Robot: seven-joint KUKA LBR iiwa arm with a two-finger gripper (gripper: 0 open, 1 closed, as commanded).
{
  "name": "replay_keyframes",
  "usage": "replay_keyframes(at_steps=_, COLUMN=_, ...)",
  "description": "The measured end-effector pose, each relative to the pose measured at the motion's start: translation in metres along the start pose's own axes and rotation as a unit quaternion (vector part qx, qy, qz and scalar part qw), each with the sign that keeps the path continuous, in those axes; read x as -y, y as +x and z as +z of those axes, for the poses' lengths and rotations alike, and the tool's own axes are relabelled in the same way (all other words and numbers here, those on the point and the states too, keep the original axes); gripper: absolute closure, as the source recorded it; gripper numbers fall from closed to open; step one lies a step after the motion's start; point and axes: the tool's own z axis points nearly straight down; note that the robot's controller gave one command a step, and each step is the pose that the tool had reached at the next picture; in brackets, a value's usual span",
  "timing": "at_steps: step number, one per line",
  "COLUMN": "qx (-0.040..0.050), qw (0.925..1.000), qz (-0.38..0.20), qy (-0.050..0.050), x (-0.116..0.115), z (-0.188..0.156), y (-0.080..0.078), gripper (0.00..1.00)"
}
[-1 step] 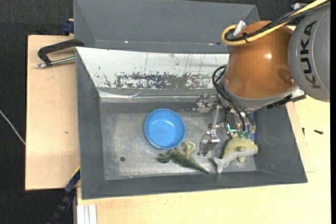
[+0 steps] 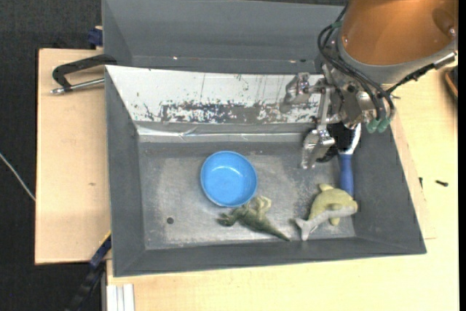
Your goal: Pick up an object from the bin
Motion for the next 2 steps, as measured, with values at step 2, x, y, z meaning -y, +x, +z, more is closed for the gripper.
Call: replay_keyframes(at_steps=2, qx=-0.0068, qw=0.9991, qz=-0.042, qy=-0.002, x=-0.05, z=0.263, y=0.023, gripper=0.0)
